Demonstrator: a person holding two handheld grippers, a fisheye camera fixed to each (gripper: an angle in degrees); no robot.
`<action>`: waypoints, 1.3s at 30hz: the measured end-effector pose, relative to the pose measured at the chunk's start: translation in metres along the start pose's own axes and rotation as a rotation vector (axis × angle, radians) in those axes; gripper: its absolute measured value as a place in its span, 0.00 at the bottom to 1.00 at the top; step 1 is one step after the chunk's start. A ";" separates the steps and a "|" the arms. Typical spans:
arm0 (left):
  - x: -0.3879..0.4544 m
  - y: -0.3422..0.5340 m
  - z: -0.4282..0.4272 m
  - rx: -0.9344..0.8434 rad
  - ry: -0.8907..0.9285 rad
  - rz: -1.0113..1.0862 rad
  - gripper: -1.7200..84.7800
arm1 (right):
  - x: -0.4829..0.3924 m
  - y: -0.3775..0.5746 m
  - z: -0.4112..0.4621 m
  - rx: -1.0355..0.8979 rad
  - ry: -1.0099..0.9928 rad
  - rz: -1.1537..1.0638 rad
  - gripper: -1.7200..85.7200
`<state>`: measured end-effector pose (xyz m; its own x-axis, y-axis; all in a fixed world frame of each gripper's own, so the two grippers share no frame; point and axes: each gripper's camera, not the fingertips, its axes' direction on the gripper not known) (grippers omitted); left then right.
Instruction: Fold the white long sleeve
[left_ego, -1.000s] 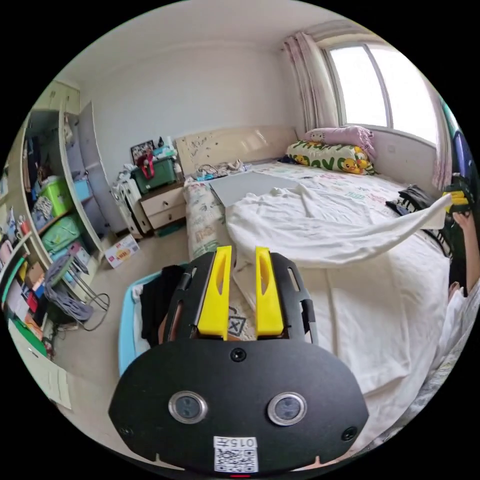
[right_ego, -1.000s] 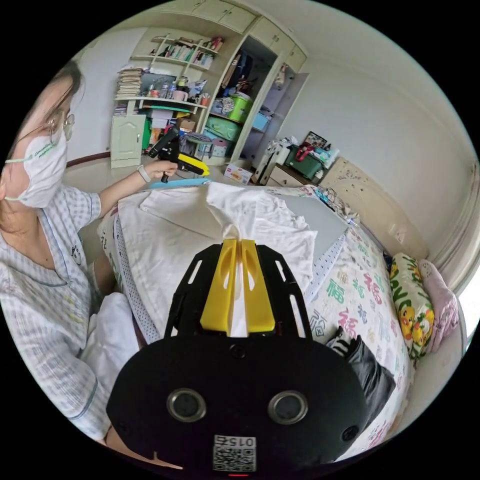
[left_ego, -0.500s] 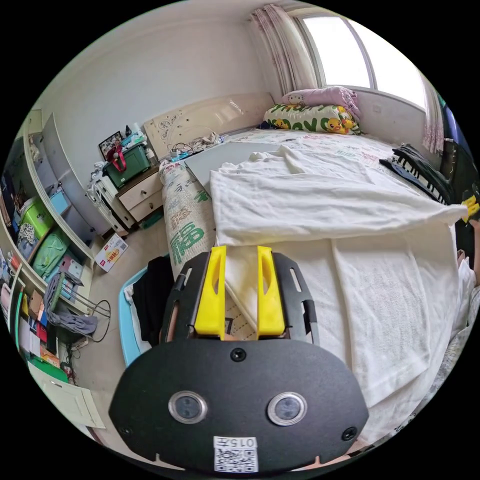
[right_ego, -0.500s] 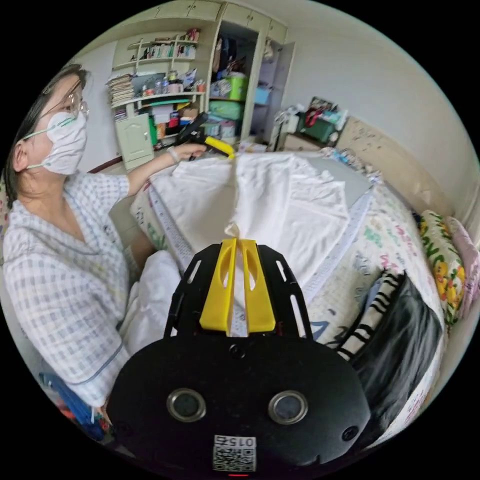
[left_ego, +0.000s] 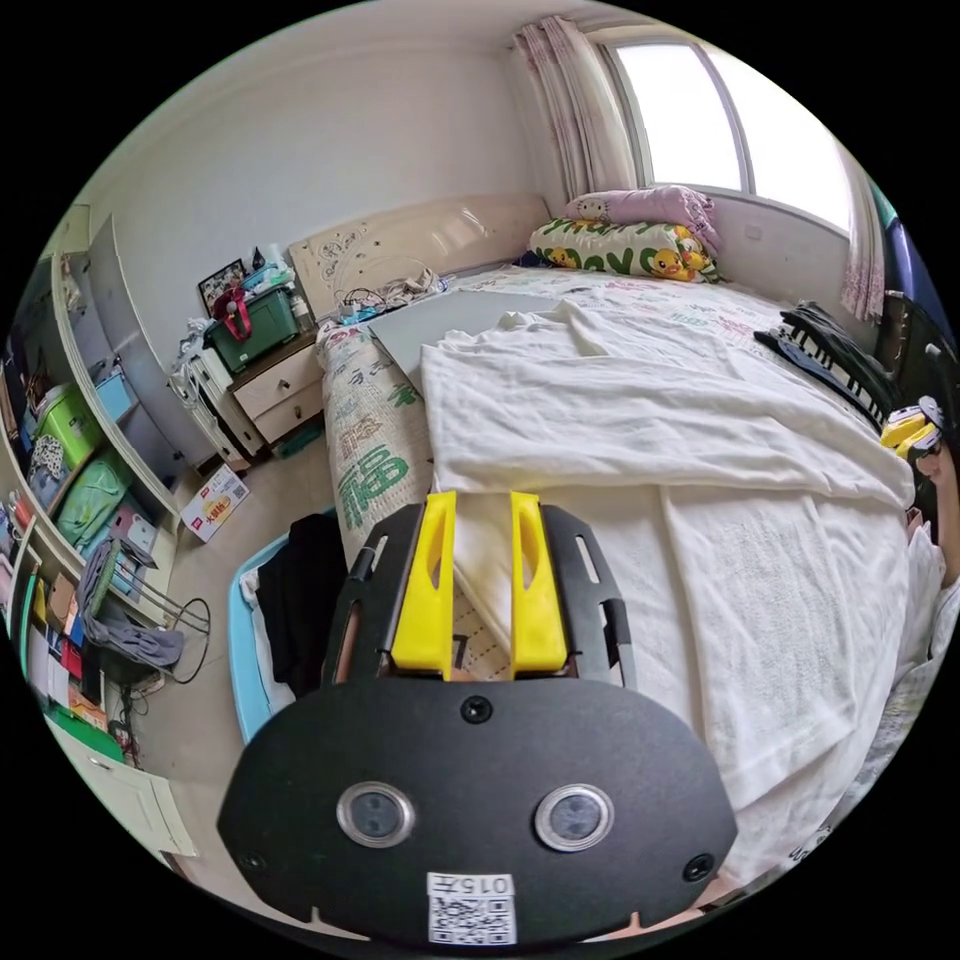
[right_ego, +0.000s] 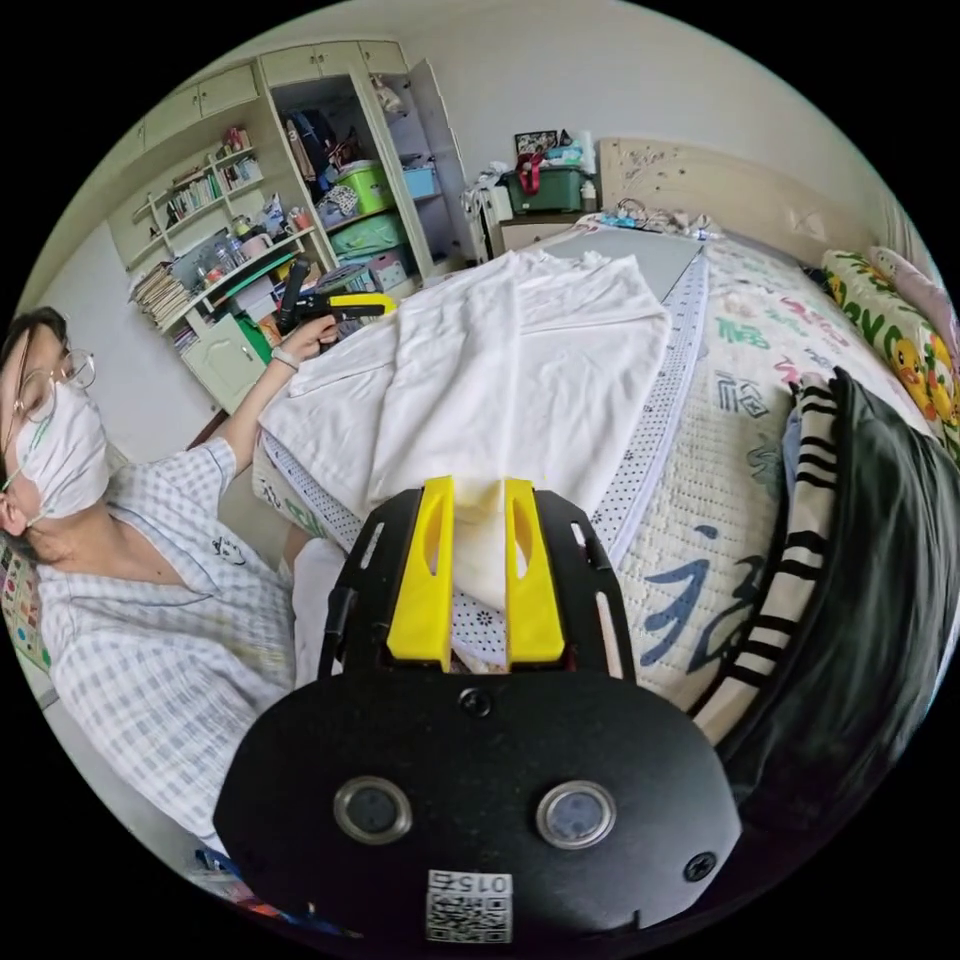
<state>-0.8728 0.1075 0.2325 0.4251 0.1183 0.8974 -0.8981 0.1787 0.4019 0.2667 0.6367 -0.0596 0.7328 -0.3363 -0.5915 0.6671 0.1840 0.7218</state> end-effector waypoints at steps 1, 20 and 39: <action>-0.001 -0.004 0.001 -0.006 -0.003 0.004 0.12 | 0.002 -0.002 0.005 0.000 0.010 0.004 0.09; -0.041 -0.117 -0.022 -0.011 0.006 -0.013 0.12 | 0.004 0.000 0.014 0.113 0.244 0.030 0.09; 0.332 -0.372 -0.266 0.302 0.512 0.970 0.10 | 0.083 0.091 0.035 0.270 0.078 -0.070 0.13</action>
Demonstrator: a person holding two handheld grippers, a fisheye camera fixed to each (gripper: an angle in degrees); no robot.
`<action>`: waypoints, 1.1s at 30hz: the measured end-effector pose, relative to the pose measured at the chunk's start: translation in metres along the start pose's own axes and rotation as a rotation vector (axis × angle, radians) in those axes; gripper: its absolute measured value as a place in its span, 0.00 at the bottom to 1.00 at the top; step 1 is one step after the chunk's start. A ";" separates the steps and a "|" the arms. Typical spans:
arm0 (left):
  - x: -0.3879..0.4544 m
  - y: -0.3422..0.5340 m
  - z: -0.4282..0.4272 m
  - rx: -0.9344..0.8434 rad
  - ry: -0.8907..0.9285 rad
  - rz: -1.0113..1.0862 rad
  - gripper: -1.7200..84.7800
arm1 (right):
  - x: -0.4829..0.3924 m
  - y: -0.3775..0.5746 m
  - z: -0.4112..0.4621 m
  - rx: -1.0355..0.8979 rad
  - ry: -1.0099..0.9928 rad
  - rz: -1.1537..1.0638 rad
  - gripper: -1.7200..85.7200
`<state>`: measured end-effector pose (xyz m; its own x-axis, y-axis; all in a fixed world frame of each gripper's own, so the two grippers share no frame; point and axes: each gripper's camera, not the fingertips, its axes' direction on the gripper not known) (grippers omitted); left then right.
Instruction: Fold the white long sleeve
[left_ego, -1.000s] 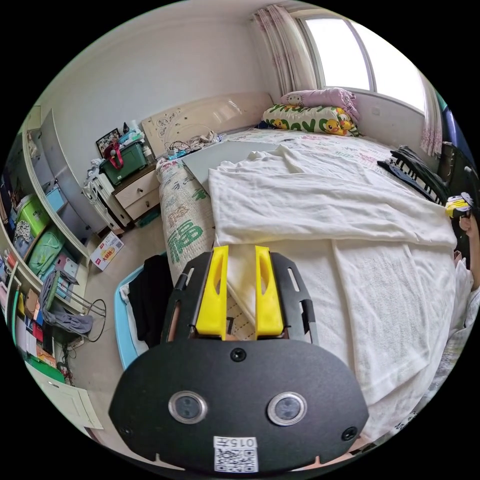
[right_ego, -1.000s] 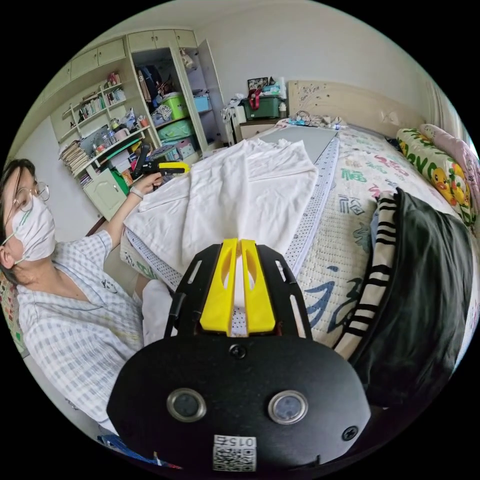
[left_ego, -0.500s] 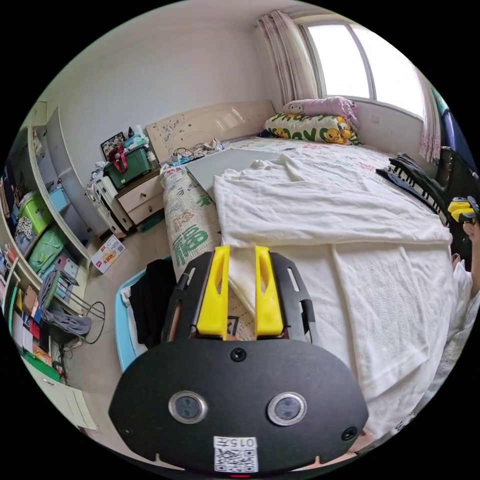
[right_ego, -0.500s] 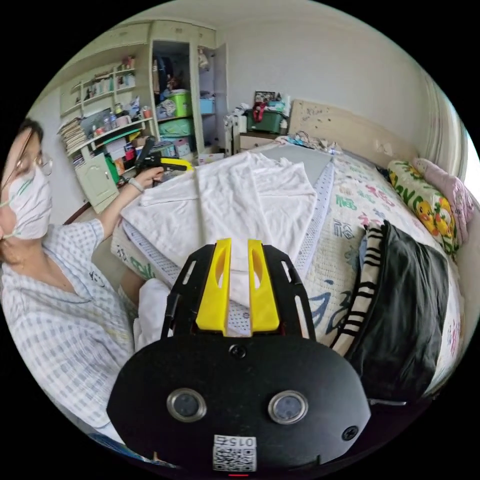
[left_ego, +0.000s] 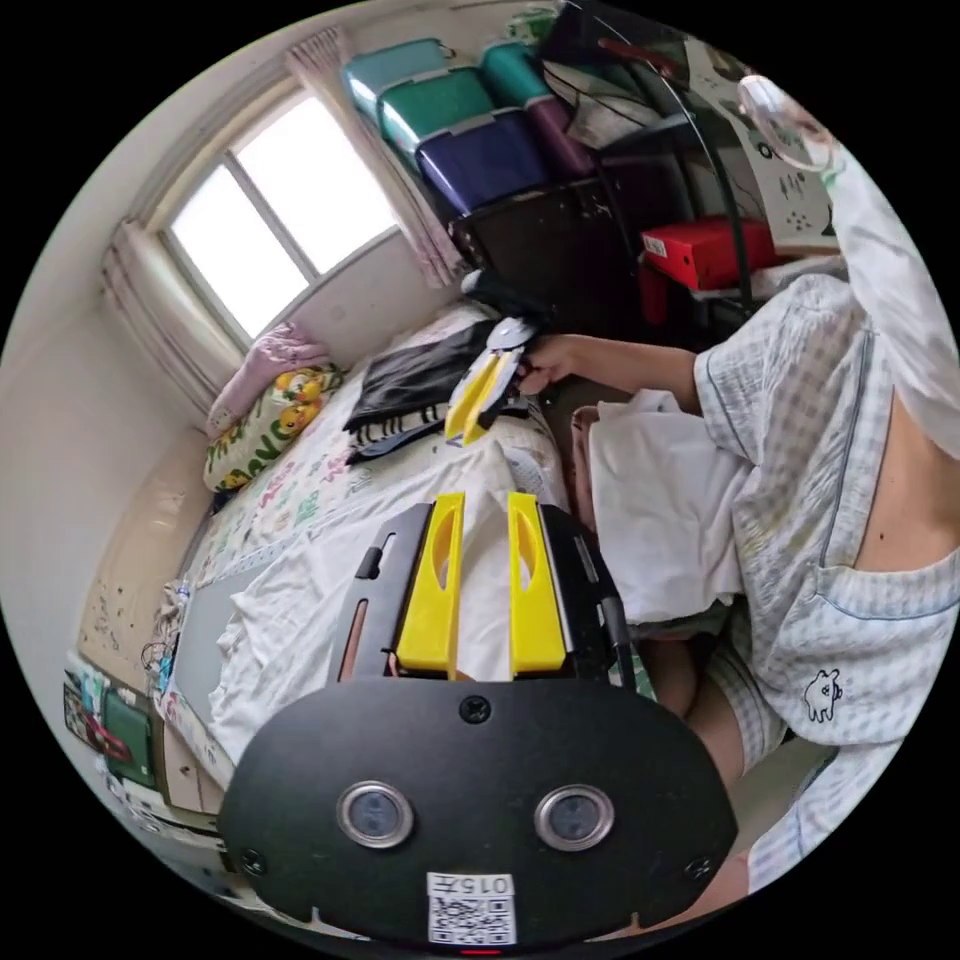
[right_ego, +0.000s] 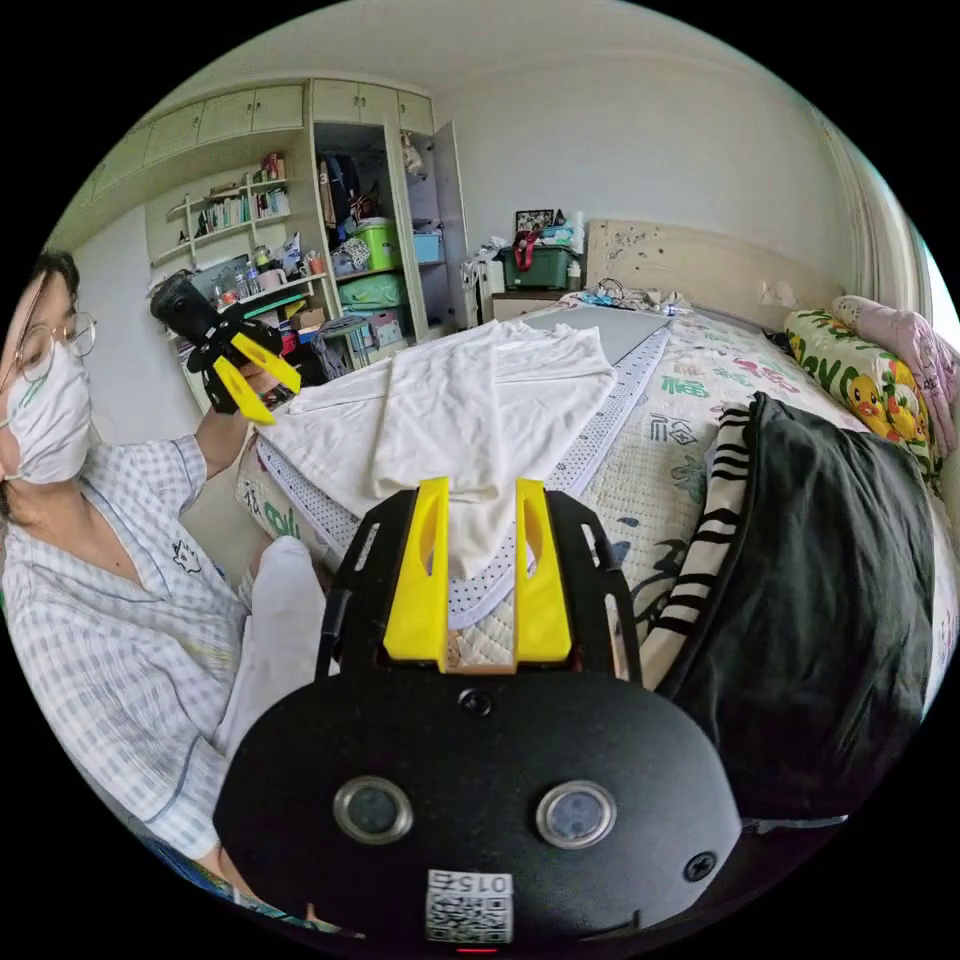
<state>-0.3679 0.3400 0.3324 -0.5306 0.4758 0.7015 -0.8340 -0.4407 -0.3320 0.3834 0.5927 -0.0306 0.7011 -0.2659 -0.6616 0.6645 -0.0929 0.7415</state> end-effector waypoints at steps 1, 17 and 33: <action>-0.008 -0.023 0.019 -0.039 -0.006 0.023 0.11 | 0.009 0.005 0.005 0.003 -0.026 0.002 0.13; -0.109 -0.125 0.042 -0.145 -0.005 -0.040 0.09 | 0.028 0.058 0.046 0.143 -0.040 0.001 0.08; -0.098 -0.178 0.017 -0.170 -0.067 0.094 0.03 | 0.010 0.069 0.026 0.172 0.080 -0.004 0.02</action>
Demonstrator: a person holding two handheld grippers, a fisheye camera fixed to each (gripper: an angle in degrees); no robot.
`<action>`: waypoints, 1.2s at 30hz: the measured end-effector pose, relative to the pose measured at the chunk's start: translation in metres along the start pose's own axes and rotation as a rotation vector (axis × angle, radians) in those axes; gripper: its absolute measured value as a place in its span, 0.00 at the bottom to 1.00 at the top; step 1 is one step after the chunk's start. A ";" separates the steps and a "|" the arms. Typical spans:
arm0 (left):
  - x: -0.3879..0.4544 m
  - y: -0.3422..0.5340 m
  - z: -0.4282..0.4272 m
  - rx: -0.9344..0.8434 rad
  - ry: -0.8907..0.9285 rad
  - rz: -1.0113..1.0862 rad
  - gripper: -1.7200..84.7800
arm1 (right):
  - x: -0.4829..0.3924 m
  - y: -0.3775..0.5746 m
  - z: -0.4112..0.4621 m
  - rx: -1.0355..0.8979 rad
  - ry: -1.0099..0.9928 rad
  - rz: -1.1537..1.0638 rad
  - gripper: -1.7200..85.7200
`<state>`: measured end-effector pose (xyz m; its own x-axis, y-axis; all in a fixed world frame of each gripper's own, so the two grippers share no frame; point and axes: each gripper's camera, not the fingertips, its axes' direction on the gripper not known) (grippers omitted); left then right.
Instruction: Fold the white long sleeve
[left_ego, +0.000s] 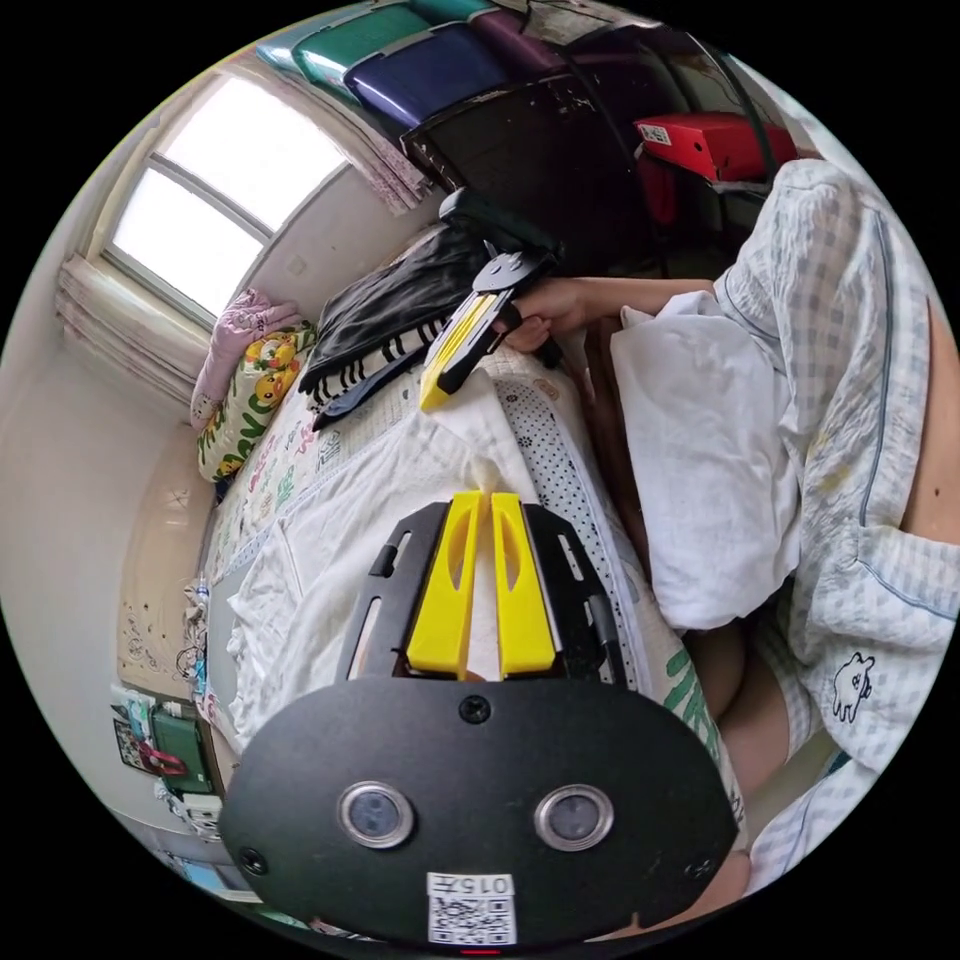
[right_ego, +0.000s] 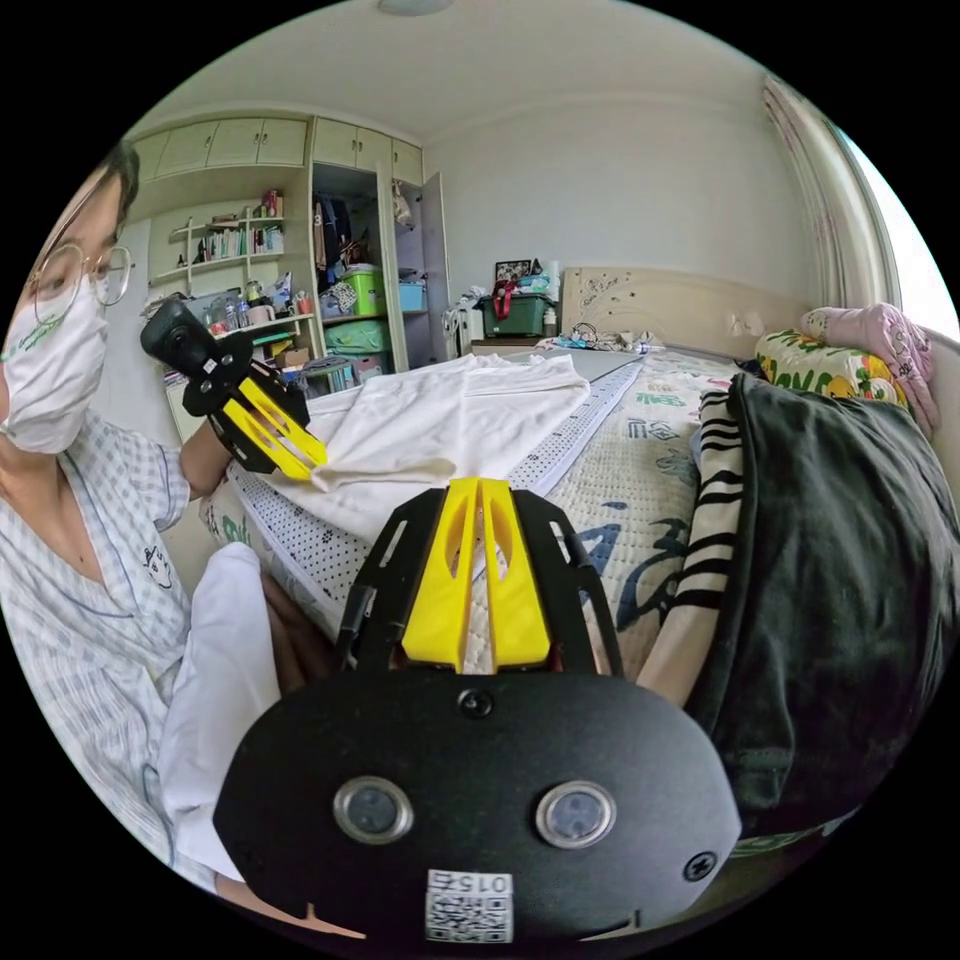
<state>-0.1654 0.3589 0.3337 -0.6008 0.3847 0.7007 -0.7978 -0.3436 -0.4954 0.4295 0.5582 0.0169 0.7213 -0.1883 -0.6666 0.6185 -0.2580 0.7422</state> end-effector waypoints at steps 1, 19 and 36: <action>0.002 -0.001 0.000 0.001 -0.005 0.003 0.03 | -0.002 -0.001 -0.003 0.013 0.000 -0.007 0.02; 0.064 0.036 0.032 0.021 -0.011 0.022 0.03 | -0.029 -0.065 -0.035 -0.003 0.069 -0.056 0.01; 0.058 0.285 -0.028 0.052 -0.272 -0.444 0.06 | 0.000 -0.279 -0.108 -0.143 0.155 -0.091 0.09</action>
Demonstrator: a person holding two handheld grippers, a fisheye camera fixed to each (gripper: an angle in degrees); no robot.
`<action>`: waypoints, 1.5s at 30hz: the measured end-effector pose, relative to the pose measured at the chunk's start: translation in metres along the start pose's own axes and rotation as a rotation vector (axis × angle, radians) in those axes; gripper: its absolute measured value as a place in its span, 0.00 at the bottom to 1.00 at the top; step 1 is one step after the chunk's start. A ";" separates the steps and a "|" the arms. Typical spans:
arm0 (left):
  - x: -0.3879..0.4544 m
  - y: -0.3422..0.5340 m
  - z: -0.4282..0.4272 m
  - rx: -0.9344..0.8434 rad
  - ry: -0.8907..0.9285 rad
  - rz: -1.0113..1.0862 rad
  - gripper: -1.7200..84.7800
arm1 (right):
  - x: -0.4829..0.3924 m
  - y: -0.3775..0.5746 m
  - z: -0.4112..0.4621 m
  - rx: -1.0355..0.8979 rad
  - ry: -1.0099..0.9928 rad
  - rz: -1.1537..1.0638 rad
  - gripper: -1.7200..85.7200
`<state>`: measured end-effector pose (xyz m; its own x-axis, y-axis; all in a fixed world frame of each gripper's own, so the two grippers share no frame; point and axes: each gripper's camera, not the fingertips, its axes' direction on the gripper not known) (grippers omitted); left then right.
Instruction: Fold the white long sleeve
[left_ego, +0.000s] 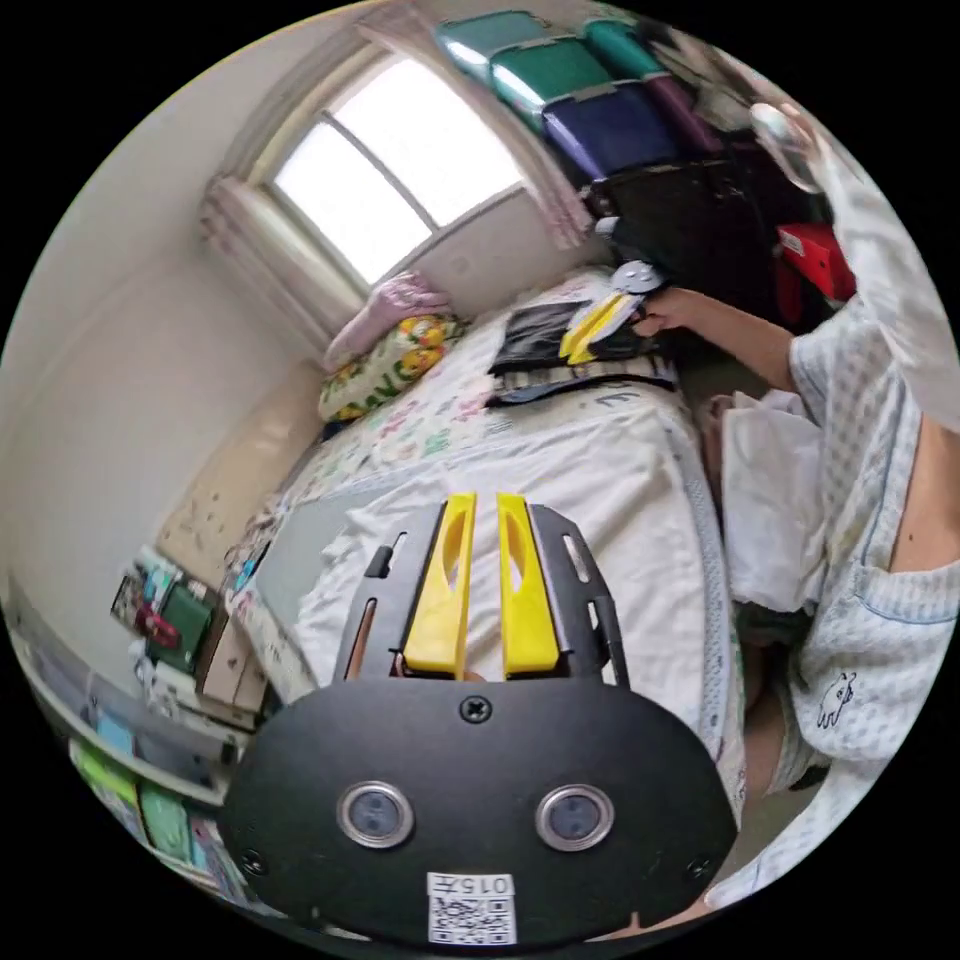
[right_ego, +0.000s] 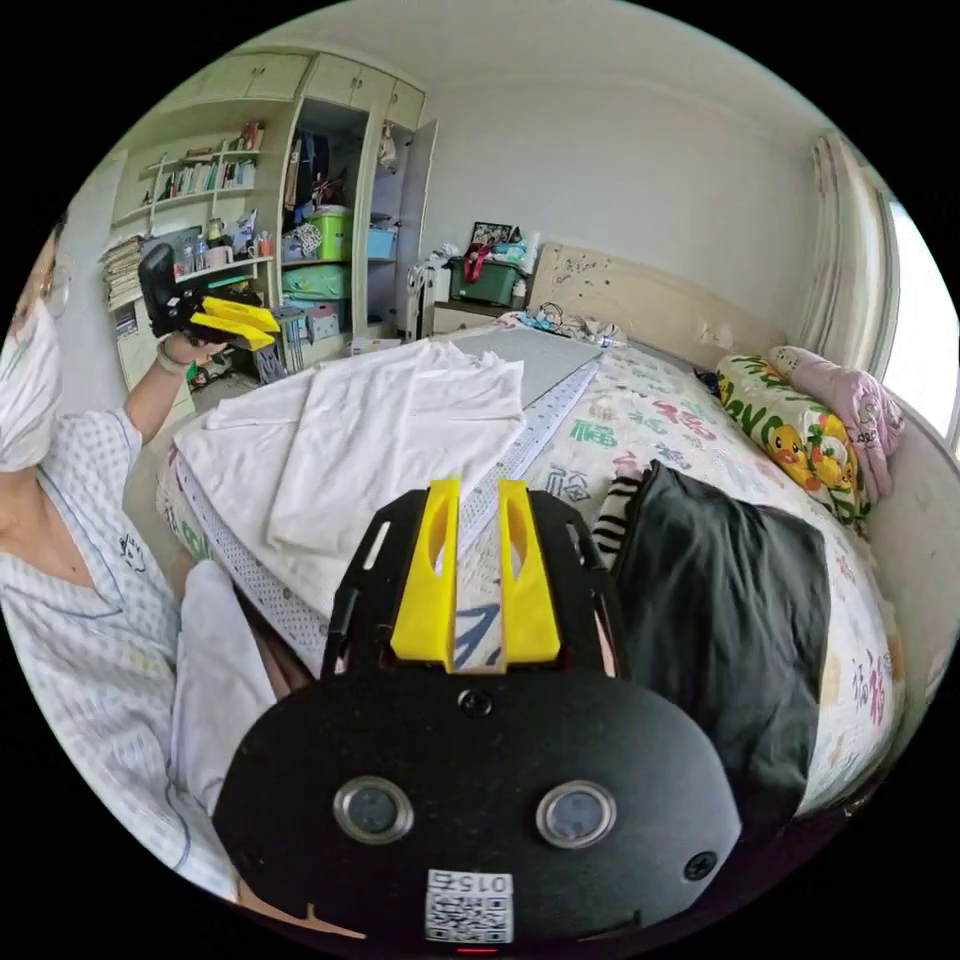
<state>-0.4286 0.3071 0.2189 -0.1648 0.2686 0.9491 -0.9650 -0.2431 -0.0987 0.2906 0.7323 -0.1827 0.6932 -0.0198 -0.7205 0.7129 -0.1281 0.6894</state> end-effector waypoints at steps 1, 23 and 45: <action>-0.039 0.033 0.009 -0.005 -0.053 -0.116 0.07 | 0.005 -0.030 0.006 0.029 -0.030 -0.014 0.08; -0.226 0.407 0.402 -0.246 0.010 -1.092 0.16 | 0.128 -0.408 0.339 -0.248 -0.009 0.376 0.20; -0.081 0.336 0.431 -0.178 -0.056 -0.947 0.03 | 0.138 -0.398 0.278 -0.225 -0.085 0.323 0.05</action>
<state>-0.6517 -0.1975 0.2380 0.7036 0.2346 0.6708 -0.7101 0.1972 0.6759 0.0736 0.5053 -0.5773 0.8808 -0.1068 -0.4613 0.4719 0.1182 0.8737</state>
